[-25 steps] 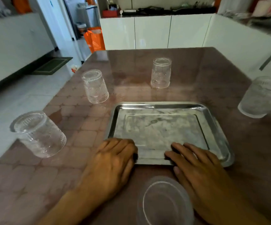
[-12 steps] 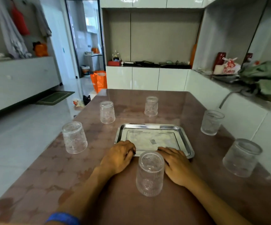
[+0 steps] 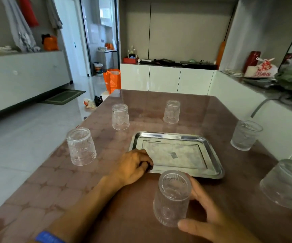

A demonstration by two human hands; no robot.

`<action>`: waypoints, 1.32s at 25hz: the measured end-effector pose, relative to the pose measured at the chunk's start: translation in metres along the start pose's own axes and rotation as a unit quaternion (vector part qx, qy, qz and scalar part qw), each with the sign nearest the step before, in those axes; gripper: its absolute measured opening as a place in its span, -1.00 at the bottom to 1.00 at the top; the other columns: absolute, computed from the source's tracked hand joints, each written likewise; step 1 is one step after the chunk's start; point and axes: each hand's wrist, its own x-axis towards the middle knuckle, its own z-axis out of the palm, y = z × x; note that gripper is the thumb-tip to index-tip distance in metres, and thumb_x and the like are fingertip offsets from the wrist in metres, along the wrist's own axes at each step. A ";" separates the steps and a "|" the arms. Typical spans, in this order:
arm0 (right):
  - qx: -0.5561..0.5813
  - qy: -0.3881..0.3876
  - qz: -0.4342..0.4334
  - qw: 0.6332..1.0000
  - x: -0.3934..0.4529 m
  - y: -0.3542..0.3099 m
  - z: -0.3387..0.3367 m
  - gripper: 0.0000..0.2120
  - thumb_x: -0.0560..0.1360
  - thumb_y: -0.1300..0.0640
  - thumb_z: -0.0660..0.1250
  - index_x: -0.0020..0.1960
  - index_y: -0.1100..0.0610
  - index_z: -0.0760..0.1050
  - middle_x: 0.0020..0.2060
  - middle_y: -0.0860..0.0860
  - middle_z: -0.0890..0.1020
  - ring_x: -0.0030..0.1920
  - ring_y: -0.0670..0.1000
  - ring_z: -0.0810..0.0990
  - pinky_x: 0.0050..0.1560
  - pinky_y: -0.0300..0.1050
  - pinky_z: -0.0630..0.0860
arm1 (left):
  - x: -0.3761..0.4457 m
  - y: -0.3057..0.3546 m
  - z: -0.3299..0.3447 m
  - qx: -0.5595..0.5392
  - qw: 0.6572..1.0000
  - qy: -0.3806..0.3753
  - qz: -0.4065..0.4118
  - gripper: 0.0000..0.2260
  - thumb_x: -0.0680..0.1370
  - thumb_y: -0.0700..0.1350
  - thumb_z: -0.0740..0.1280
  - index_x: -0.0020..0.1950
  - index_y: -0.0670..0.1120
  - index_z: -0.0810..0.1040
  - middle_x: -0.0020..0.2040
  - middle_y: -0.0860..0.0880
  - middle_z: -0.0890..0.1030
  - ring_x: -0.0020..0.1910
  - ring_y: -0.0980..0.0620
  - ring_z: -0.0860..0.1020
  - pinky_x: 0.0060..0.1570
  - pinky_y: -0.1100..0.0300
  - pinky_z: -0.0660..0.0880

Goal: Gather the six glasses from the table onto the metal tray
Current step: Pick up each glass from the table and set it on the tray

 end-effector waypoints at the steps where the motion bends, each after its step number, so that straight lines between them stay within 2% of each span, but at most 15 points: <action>1: -0.004 0.016 0.005 1.000 0.003 -0.003 0.007 -0.07 0.27 -0.15 0.61 0.41 -0.53 0.10 0.36 -0.48 0.36 0.35 -0.38 0.35 0.22 -0.30 0.37 | -0.001 -0.002 0.002 0.005 1.000 0.005 0.001 -0.73 0.47 -0.21 0.22 -0.04 -0.05 0.70 0.04 -0.01 0.68 0.03 0.02 0.60 0.06 0.01 0.56; 3: -0.003 0.059 -0.011 0.998 0.011 -0.008 0.015 -0.07 0.23 0.00 0.65 0.30 -0.59 0.18 0.27 -0.61 0.32 0.27 -0.51 0.32 0.11 -0.52 0.38 | -0.002 -0.006 0.007 0.015 1.000 0.014 0.001 -0.72 0.48 -0.15 0.19 -0.03 0.00 0.69 0.14 0.02 0.65 0.16 0.06 0.55 0.12 0.04 0.54; 5: -0.033 0.089 -0.001 0.996 0.012 -0.012 0.017 -0.07 0.18 0.07 0.68 0.26 -0.57 0.26 0.21 -0.65 0.34 0.21 -0.55 0.33 0.03 -0.62 0.35 | -0.001 -0.008 0.008 0.005 1.000 0.016 -0.001 -0.73 0.46 -0.15 0.19 -0.06 0.03 0.68 0.07 0.06 0.67 0.08 0.10 0.58 0.07 0.05 0.56; 7: -0.029 0.087 0.010 0.996 0.013 -0.017 0.014 -0.08 0.12 0.04 0.70 0.29 -0.48 0.33 0.20 -0.52 0.49 0.18 -0.43 0.48 0.01 -0.48 0.48 | 0.003 -0.013 0.010 0.004 1.000 0.030 -0.005 -0.73 0.43 -0.12 0.18 -0.07 0.03 0.67 -0.03 0.09 0.70 -0.06 0.09 0.60 0.05 0.04 0.54; 9: 0.002 0.087 -0.003 0.996 0.026 -0.024 0.005 -0.15 0.08 -0.02 0.70 0.25 -0.41 0.42 0.15 -0.33 0.62 0.13 -0.26 0.60 -0.03 -0.36 0.57 | 0.005 -0.017 0.013 0.008 0.999 0.049 -0.015 -0.71 0.42 -0.07 0.17 -0.04 0.03 0.66 -0.04 0.09 0.71 -0.09 0.06 0.61 0.07 0.05 0.52; 11: 0.041 0.160 -0.046 0.985 0.056 -0.034 -0.006 -0.26 0.10 -0.05 0.68 0.22 -0.33 0.49 0.10 -0.21 0.68 0.08 -0.16 0.66 -0.09 -0.35 0.59 | 0.005 -0.018 0.018 0.016 0.998 0.065 -0.015 -0.76 0.42 -0.07 0.20 -0.06 0.05 0.64 -0.07 0.11 0.69 -0.12 0.07 0.59 -0.03 0.05 0.56; 14: 0.046 0.295 -0.084 0.951 0.127 -0.043 -0.016 -0.33 0.15 -0.09 0.62 0.20 -0.31 0.45 0.06 -0.26 0.66 0.03 -0.21 0.65 -0.16 -0.28 0.63 | 0.006 -0.019 0.019 0.031 0.996 0.079 -0.004 -0.81 0.43 -0.08 0.22 -0.08 0.05 0.61 -0.08 0.12 0.68 -0.14 0.11 0.58 -0.13 0.08 0.58; 16: 0.037 0.335 -0.070 0.939 0.175 -0.037 -0.014 -0.30 0.17 -0.09 0.62 0.24 -0.24 0.41 0.06 -0.22 0.65 0.04 -0.17 0.64 -0.03 -0.13 0.66 | 0.005 -0.019 0.017 0.036 0.997 0.074 -0.004 -0.75 0.44 -0.06 0.17 -0.04 0.05 0.63 -0.04 0.12 0.69 -0.09 0.11 0.58 -0.08 0.09 0.57; 18: -0.006 0.356 -0.043 0.933 0.209 -0.017 -0.008 -0.26 0.21 -0.11 0.61 0.31 -0.12 0.37 0.13 -0.13 0.61 0.12 -0.06 0.61 0.12 0.04 0.60 | 0.004 -0.020 0.017 0.043 0.996 0.072 -0.001 -0.71 0.44 -0.04 0.13 -0.01 0.05 0.63 0.01 0.12 0.68 -0.06 0.10 0.58 -0.04 0.07 0.56; 21: -0.027 0.367 -0.016 0.930 0.231 0.006 0.000 -0.19 0.17 -0.23 0.57 0.33 -0.10 0.34 0.15 -0.10 0.61 0.13 -0.02 0.59 0.14 0.05 0.58 | 0.005 -0.018 0.019 0.048 0.997 0.063 0.008 -0.69 0.45 -0.05 0.12 0.04 0.05 0.61 0.03 0.11 0.66 -0.04 0.07 0.57 -0.01 0.04 0.55; 25: -0.077 0.319 -0.012 0.945 0.237 0.017 0.002 -0.18 0.16 -0.25 0.54 0.32 -0.14 0.28 0.09 -0.14 0.60 0.05 -0.07 0.59 -0.05 -0.22 0.51 | 0.006 -0.019 0.018 0.049 0.996 0.077 0.004 -0.69 0.44 -0.05 0.14 0.06 0.05 0.61 0.03 0.10 0.67 -0.03 0.05 0.58 -0.03 0.04 0.56; 29: -0.113 0.294 0.009 0.949 0.238 0.018 0.002 -0.29 0.18 -0.25 0.54 0.20 -0.12 0.29 0.04 -0.12 0.62 -0.01 -0.02 0.62 -0.10 -0.12 0.55 | 0.005 -0.017 0.018 0.042 0.996 0.080 0.001 -0.72 0.44 -0.06 0.16 0.02 0.06 0.61 -0.02 0.10 0.66 -0.06 0.07 0.57 -0.07 0.05 0.56; 31: -0.128 0.281 0.020 0.951 0.239 0.016 0.002 -0.29 0.17 -0.25 0.53 0.19 -0.10 0.28 0.03 -0.12 0.61 -0.02 -0.01 0.61 -0.15 -0.15 0.50 | 0.005 -0.017 0.018 0.041 0.996 0.082 -0.001 -0.73 0.44 -0.07 0.16 0.01 0.06 0.60 -0.03 0.10 0.66 -0.08 0.10 0.56 -0.08 0.07 0.57; 33: -0.123 0.258 0.045 0.957 0.237 0.012 -0.002 -0.26 0.19 -0.21 0.55 0.22 -0.05 0.27 0.06 -0.07 0.60 0.05 0.03 0.61 -0.12 -0.13 0.48 | 0.004 -0.016 0.017 0.046 0.996 0.080 -0.004 -0.73 0.45 -0.07 0.16 0.02 0.07 0.60 -0.03 0.10 0.66 -0.09 0.10 0.57 -0.08 0.07 0.57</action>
